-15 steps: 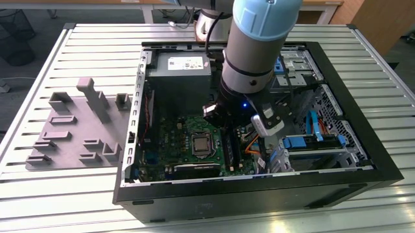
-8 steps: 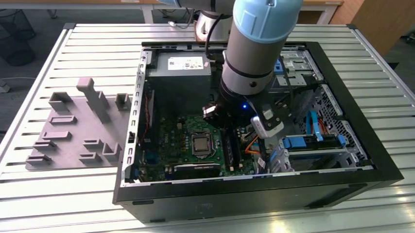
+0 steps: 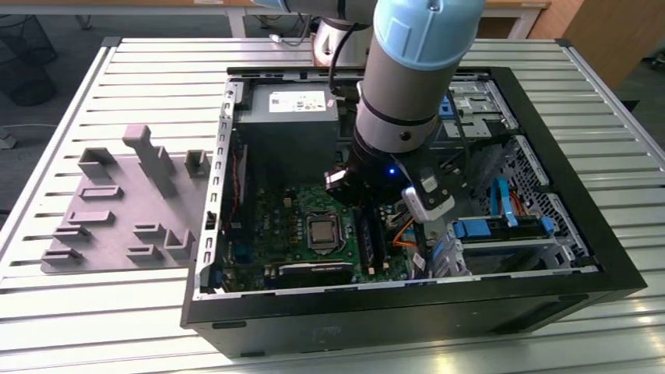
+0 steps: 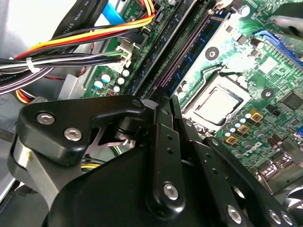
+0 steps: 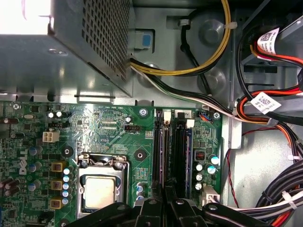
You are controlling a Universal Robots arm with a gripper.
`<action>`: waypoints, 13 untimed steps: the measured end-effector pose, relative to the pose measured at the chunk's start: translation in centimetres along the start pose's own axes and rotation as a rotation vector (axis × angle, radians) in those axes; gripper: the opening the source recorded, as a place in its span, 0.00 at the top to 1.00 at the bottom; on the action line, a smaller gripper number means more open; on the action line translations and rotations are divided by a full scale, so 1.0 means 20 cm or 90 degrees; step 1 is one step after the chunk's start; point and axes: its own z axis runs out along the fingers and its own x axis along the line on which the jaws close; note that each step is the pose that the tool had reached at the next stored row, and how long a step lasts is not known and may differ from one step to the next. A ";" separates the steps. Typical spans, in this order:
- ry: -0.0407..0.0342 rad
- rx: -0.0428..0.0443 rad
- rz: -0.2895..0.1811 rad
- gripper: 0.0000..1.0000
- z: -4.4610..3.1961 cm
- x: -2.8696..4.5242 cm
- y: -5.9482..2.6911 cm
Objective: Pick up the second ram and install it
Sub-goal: 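Insert the second ram into the second slot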
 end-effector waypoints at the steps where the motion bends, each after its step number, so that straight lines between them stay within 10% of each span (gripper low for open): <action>1: 0.0000 0.0000 0.000 0.86 0.000 -0.003 0.000; 13: 0.0002 -0.0003 0.006 0.86 -0.001 -0.013 -0.002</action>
